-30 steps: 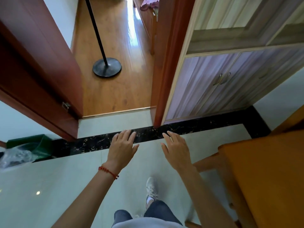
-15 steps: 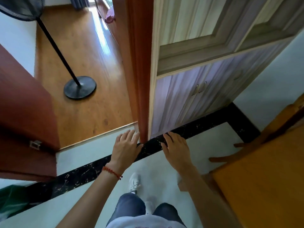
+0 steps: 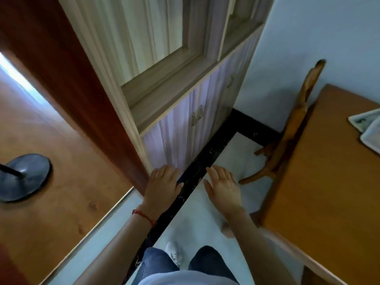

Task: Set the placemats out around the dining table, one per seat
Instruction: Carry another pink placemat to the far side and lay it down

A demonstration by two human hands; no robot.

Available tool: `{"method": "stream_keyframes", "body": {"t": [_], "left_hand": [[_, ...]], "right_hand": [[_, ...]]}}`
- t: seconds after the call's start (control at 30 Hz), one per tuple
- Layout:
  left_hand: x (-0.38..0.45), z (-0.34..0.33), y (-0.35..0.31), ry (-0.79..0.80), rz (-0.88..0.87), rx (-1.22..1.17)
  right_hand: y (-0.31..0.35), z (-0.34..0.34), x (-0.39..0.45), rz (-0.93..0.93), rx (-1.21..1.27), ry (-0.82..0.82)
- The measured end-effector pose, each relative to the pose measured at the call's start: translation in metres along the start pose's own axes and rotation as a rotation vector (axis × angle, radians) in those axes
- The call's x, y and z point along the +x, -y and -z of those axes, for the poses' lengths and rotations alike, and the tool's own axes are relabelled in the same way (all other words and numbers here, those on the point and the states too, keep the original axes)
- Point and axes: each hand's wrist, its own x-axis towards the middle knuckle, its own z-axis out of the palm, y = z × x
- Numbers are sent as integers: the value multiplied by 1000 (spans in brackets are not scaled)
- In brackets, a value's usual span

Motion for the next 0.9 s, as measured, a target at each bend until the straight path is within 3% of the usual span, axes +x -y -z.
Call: {"method": "stream_keyframes", "body": {"t": [0.4, 0.9], "left_hand": [[125, -23, -63, 88, -359, -36], [279, -44, -130, 69, -524, -101]], "right_hand": [[-87, 18, 9, -390, -91, -22], [-197, 30, 86, -543, -78, -76]]}}
